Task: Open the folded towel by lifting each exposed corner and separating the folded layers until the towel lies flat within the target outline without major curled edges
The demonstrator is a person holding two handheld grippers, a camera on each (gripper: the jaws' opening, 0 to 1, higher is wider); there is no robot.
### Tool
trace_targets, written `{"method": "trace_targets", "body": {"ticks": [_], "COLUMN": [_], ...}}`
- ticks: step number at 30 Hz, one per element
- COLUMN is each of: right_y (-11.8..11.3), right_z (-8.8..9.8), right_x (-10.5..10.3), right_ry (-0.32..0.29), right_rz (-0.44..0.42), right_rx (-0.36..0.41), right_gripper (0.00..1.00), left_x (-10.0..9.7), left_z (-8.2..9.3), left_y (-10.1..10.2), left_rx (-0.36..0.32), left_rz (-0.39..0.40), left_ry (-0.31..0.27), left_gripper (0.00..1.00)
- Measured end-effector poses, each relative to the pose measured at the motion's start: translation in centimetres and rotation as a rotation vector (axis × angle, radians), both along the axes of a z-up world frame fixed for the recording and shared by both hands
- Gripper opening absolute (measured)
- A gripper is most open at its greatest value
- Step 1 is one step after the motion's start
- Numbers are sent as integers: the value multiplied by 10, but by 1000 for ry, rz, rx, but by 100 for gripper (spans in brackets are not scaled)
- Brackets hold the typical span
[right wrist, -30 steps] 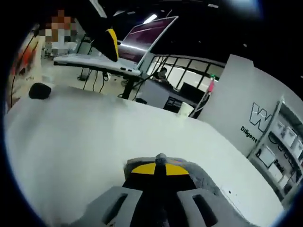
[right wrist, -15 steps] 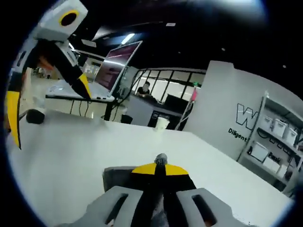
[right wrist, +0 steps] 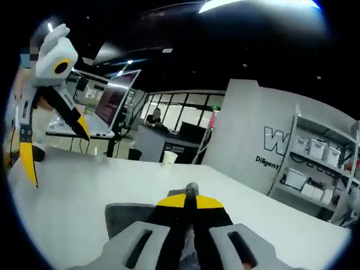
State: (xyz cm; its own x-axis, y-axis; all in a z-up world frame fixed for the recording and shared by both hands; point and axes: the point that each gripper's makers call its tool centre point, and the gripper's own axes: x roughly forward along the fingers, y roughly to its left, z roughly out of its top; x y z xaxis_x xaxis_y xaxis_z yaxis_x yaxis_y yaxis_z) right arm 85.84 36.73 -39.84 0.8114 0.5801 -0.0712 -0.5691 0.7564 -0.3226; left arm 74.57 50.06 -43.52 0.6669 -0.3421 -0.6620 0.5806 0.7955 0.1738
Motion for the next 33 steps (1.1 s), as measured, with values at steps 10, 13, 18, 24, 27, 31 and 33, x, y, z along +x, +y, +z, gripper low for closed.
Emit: {"method": "trace_targets", "body": {"ticks": [10,13,18,24,27,31,33], "right_y": [-45,-60,-89,-121,-136,-157,-165], "right_z": [24,29,39,47,49,52,52], "right_x": [3,3,2,2,1,1,1], "right_ry": [-35,-45,-65,-80,-84,-89,-90], "right_rz": [-72,-95,-145,-199,-226,-261,-276], "right_rx": [60,75,107,139,155,172,176], "right_gripper": [0,0,0,0,0,0,0], "left_x": [-1,-1,-1,1,2,3,3], "left_z": [-1,-1,-2,-2,-2,-2,-2], "left_y": [-2,-3,-4,-6,-5,-5,-5], "left_rx": [21,22,28,42,47,49,51], "left_rz": [10,5,5,4,5,7,9], "left_ry": [-1,1,0,5,7,6,7], "left_gripper": [92,92,92,91,91,91,91]}}
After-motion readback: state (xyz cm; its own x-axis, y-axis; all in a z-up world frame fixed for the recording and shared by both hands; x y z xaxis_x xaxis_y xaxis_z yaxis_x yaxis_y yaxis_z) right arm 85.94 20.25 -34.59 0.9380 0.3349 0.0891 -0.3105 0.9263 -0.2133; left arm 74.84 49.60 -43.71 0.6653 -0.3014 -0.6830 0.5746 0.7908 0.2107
